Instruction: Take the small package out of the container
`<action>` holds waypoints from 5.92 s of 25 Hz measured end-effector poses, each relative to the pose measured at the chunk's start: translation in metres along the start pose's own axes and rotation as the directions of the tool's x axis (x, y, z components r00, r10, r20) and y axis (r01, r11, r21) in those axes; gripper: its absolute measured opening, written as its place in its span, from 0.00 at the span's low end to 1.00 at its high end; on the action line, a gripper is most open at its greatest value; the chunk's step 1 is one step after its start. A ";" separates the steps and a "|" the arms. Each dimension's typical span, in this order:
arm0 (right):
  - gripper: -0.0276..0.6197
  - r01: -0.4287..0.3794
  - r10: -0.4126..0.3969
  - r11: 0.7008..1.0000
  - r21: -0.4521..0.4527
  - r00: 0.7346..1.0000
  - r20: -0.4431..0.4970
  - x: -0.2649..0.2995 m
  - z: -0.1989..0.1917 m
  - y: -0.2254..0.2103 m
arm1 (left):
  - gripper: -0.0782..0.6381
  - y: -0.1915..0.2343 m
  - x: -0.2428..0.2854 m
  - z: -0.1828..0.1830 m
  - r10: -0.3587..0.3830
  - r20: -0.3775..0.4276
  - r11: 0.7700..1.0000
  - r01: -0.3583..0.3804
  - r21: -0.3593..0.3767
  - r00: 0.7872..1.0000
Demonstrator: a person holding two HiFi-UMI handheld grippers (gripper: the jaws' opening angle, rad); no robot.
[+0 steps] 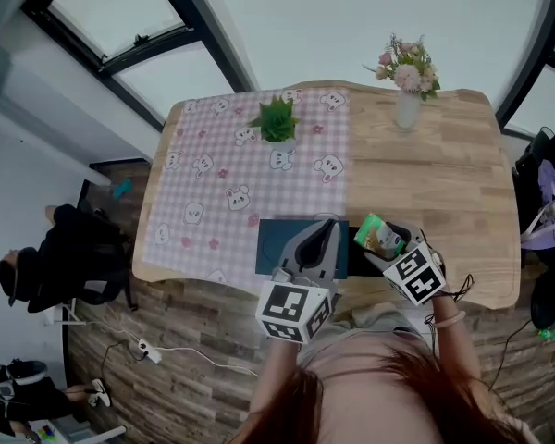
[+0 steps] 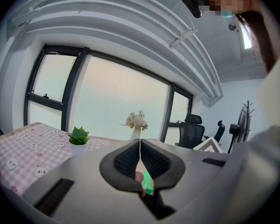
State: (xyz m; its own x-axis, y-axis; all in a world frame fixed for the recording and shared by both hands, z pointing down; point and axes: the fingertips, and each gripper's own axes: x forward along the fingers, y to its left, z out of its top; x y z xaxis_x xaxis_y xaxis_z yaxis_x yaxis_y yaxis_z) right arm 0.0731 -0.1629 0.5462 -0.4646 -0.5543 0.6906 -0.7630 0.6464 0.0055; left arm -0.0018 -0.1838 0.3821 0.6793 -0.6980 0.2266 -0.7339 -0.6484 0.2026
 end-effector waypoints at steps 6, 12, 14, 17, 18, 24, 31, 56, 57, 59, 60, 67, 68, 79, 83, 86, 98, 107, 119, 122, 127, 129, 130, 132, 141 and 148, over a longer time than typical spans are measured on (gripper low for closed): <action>0.54 0.058 -0.062 0.997 0.056 0.995 0.076 -0.016 0.016 -0.009 | 0.12 -0.005 -0.002 0.009 -0.032 0.016 0.999 0.031 0.024 0.999; 0.54 0.102 -0.116 0.989 0.106 0.983 0.141 -0.037 0.034 -0.013 | 0.12 -0.007 -0.007 0.016 -0.055 0.023 0.998 0.054 0.038 0.998; 0.54 0.115 -0.134 0.986 0.123 0.978 0.163 -0.044 0.040 -0.012 | 0.12 -0.007 -0.010 0.018 -0.065 0.024 0.997 0.064 0.040 0.998; 0.54 0.138 -0.167 0.979 0.151 0.966 0.199 -0.056 0.048 -0.013 | 0.12 -0.008 -0.012 0.020 -0.084 0.031 0.996 0.082 0.046 0.996; 0.54 0.144 -0.177 0.976 0.163 0.961 0.211 -0.060 0.051 -0.013 | 0.12 -0.009 -0.012 0.021 -0.090 0.032 0.995 0.088 0.048 0.995; 0.54 0.159 -0.217 0.963 0.219 0.937 0.273 -0.080 0.062 -0.012 | 0.12 -0.016 -0.018 0.028 -0.114 0.041 0.992 0.112 0.064 0.993; 0.54 0.166 -0.258 0.948 0.272 0.901 0.349 -0.105 0.069 -0.010 | 0.12 -0.026 -0.025 0.030 -0.133 0.057 0.988 0.129 0.080 0.989; 0.54 0.179 -0.323 0.931 0.318 0.807 0.493 -0.171 0.088 -0.045 | 0.12 -0.050 0.009 0.049 -0.135 0.087 0.987 0.126 0.099 0.987; 0.54 0.178 -0.325 0.931 0.319 0.804 0.498 -0.172 0.088 -0.047 | 0.12 -0.050 0.011 0.049 -0.133 0.088 0.987 0.124 0.100 0.987; 0.54 0.175 -0.326 0.931 0.322 0.797 0.509 -0.175 0.088 -0.053 | 0.12 -0.051 0.016 0.050 -0.128 0.089 0.988 0.118 0.102 0.988; 0.54 0.172 -0.325 0.931 0.322 0.793 0.515 -0.177 0.089 -0.055 | 0.12 -0.052 0.018 0.051 -0.125 0.091 0.988 0.115 0.103 0.988; 0.54 0.157 -0.312 0.937 0.311 0.777 0.546 -0.184 0.090 -0.073 | 0.12 -0.057 0.033 0.053 -0.102 0.096 0.990 0.092 0.108 0.990; 0.54 0.154 -0.310 0.938 0.311 0.775 0.551 -0.184 0.090 -0.075 | 0.12 -0.058 0.035 0.054 -0.100 0.095 0.990 0.090 0.109 0.990; 0.54 0.147 -0.319 0.934 0.326 0.753 0.576 -0.193 0.090 -0.094 | 0.12 -0.068 0.055 0.054 -0.111 0.074 0.986 0.101 0.130 0.991; 0.54 0.152 -0.331 0.930 0.335 0.744 0.580 -0.199 0.088 -0.095 | 0.12 -0.075 0.059 0.055 -0.127 0.065 0.983 0.117 0.142 0.990; 0.54 0.157 -0.339 0.927 0.340 0.735 0.587 -0.205 0.087 -0.095 | 0.12 -0.081 0.059 0.057 -0.137 0.062 0.981 0.126 0.148 0.989; 0.54 0.159 -0.366 0.917 0.365 0.700 0.614 -0.215 0.085 -0.077 | 0.12 -0.087 0.037 0.047 -0.148 0.040 0.978 0.141 0.156 0.988; 0.54 0.162 -0.379 0.910 0.381 0.695 0.611 -0.219 0.083 -0.061 | 0.12 -0.091 0.021 0.042 -0.170 0.030 0.974 0.163 0.160 0.985; 0.54 0.191 -0.401 0.905 0.379 0.681 0.613 -0.226 0.086 -0.057 | 0.12 -0.091 0.016 0.044 -0.183 0.042 0.972 0.174 0.161 0.982; 0.54 0.193 -0.401 0.906 0.377 0.680 0.614 -0.227 0.088 -0.056 | 0.12 -0.090 0.014 0.045 -0.181 0.045 0.972 0.172 0.161 0.982; 0.54 0.193 -0.397 0.908 0.371 0.678 0.619 -0.225 0.091 -0.056 | 0.12 -0.086 0.013 0.046 -0.174 0.050 0.973 0.164 0.161 0.984; 0.54 0.192 -0.395 0.909 0.370 0.678 0.620 -0.225 0.091 -0.056 | 0.12 -0.085 0.013 0.047 -0.170 0.052 0.974 0.160 0.162 0.984; 0.54 0.191 -0.394 0.910 0.369 0.678 0.621 -0.225 0.091 -0.057 | 0.12 -0.085 0.013 0.047 -0.169 0.053 0.974 0.158 0.163 0.984; 0.54 0.191 -0.393 0.910 0.367 0.677 0.622 -0.224 0.092 -0.058 | 0.12 -0.084 0.015 0.048 -0.167 0.056 0.974 0.156 0.165 0.984; 0.54 0.177 -0.379 0.916 0.361 0.680 0.628 -0.219 0.094 -0.064 | 0.12 -0.080 0.019 0.049 -0.150 0.052 0.976 0.139 0.167 0.987; 0.54 0.164 -0.362 0.922 0.350 0.686 0.632 -0.212 0.100 -0.068 | 0.12 -0.072 0.022 0.051 -0.128 0.048 0.979 0.118 0.166 0.991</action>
State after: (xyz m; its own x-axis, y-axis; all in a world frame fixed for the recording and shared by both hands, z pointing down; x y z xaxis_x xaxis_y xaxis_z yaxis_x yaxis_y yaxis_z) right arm 0.1789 -0.1415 0.3273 -0.3264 -0.9451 0.0148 -0.9372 0.3215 -0.1352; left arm 0.0665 -0.1684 0.3241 0.7668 -0.6234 0.1528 -0.6374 -0.7676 0.0671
